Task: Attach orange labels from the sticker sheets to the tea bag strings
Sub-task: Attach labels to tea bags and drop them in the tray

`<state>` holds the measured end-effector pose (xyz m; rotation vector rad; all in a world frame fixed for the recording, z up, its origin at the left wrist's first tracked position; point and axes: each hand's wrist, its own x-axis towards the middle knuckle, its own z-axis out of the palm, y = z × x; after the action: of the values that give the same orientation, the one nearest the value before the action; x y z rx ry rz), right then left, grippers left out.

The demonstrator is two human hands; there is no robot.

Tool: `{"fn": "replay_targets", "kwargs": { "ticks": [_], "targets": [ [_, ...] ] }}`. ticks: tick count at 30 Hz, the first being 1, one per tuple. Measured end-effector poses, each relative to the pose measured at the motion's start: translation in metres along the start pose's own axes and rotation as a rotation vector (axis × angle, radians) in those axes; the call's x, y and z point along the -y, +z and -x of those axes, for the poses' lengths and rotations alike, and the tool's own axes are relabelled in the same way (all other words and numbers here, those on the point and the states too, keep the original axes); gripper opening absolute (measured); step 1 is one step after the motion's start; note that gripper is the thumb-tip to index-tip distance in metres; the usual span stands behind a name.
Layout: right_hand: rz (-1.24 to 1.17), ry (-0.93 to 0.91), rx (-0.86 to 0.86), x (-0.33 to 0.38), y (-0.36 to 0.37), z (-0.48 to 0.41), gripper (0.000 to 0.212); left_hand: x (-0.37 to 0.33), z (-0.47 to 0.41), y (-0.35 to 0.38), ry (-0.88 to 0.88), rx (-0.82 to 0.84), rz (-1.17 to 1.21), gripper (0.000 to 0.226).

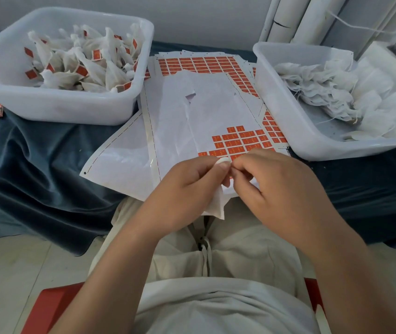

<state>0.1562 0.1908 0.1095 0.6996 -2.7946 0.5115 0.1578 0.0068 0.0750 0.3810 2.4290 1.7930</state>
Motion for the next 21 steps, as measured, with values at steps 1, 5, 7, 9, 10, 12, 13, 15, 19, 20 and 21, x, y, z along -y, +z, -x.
{"fn": "replay_targets", "kwargs": {
  "ticks": [1, 5, 7, 9, 10, 12, 13, 15, 19, 20, 21],
  "targets": [
    [-0.008, 0.005, 0.004, 0.0, 0.0, 0.0, 0.025, 0.001, 0.0, 0.001, 0.011, -0.013, -0.021, 0.04],
    [-0.036, 0.009, 0.008, -0.001, 0.0, -0.001, 0.023, 0.003, -0.001, 0.005, 0.008, -0.064, -0.046, 0.034],
    [-0.041, 0.001, -0.016, -0.002, 0.0, -0.001, 0.019, 0.006, -0.002, 0.005, 0.001, -0.121, -0.028, 0.03],
    [-0.021, 0.012, -0.019, -0.003, 0.001, -0.001, 0.021, 0.006, -0.003, 0.006, 0.002, -0.181, -0.02, 0.027],
    [-0.011, 0.02, -0.023, -0.004, 0.001, -0.001, 0.023, 0.006, -0.003, 0.007, 0.002, -0.205, -0.019, 0.025],
    [-0.036, 0.031, -0.041, -0.006, 0.002, -0.001, 0.024, 0.006, -0.004, 0.01, 0.0, -0.237, -0.005, 0.02],
    [-0.077, 0.041, -0.041, -0.007, 0.003, -0.001, 0.023, 0.006, -0.004, 0.011, -0.004, -0.246, 0.015, 0.018],
    [-0.168, 0.073, -0.027, -0.009, 0.003, -0.002, 0.02, 0.006, -0.005, 0.014, -0.02, -0.254, 0.066, 0.015],
    [-0.269, 0.121, -0.029, -0.012, 0.002, -0.003, 0.014, 0.004, -0.005, 0.016, -0.026, -0.307, 0.125, 0.015],
    [-0.3, 0.126, -0.023, -0.012, 0.001, -0.003, 0.014, 0.003, -0.005, 0.015, -0.035, -0.323, 0.154, 0.014],
    [-0.331, 0.129, -0.014, -0.011, 0.001, -0.003, 0.015, 0.002, -0.005, 0.014, -0.044, -0.331, 0.185, 0.014]
  ]
}}
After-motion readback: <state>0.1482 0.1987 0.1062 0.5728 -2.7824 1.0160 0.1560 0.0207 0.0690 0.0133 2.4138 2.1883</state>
